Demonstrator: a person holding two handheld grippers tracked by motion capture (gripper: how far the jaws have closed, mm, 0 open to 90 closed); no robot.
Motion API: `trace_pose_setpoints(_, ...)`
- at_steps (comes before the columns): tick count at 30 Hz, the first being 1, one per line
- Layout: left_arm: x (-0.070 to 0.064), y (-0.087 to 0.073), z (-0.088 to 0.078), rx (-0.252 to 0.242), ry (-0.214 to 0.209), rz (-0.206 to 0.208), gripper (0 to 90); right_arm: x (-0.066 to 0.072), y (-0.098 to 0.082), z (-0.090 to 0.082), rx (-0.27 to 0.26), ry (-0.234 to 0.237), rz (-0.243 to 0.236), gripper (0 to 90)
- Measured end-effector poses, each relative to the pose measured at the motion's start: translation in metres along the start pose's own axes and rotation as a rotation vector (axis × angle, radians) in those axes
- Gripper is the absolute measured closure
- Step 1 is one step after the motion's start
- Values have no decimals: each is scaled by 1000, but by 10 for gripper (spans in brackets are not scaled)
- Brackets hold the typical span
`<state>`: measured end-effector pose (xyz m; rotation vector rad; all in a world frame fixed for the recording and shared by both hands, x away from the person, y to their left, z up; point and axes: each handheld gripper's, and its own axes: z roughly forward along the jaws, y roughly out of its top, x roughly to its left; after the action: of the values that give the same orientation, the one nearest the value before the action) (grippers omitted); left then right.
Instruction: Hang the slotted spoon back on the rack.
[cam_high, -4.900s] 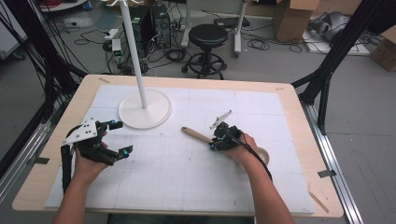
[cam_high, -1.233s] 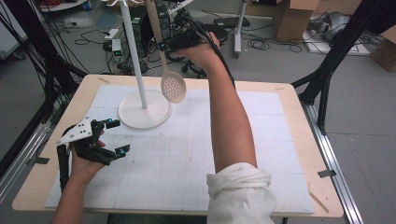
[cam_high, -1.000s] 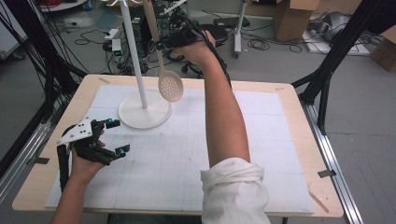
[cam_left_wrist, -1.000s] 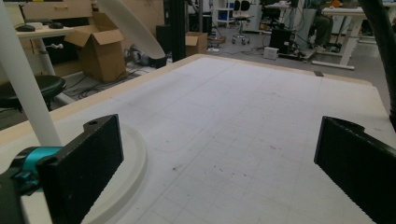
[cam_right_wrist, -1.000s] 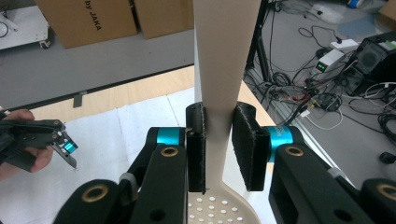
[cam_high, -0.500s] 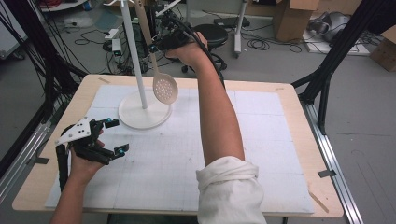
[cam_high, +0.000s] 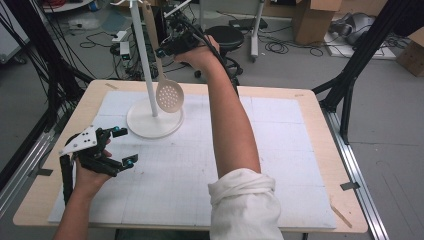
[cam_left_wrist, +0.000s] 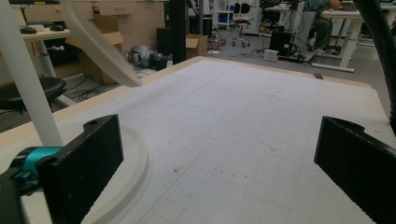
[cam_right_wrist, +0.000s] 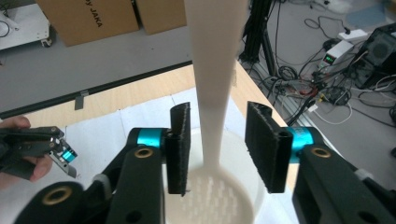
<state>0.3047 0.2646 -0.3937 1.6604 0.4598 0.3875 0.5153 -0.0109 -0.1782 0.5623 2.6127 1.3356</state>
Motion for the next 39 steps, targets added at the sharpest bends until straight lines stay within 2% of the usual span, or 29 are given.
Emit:
trace_pose_setpoints(7,-1,1,1,3,0,3,18,6,-24,-22,-55,-6,-13,568)
trace_pose_setpoints(10,-2,1,1,6,-1,5,18,9,-35,-30,-64,-7,-23,551)
trace_pose_setpoints(20,-2,1,3,13,-4,3,18,15,-69,-60,-95,-33,-11,485)
trace_pose_setpoints(30,-4,2,5,26,-21,5,18,27,-92,-83,-124,-49,-32,421)
trace_pose_setpoints(39,-5,1,8,44,-26,2,18,35,-125,-93,-147,-58,1,374)
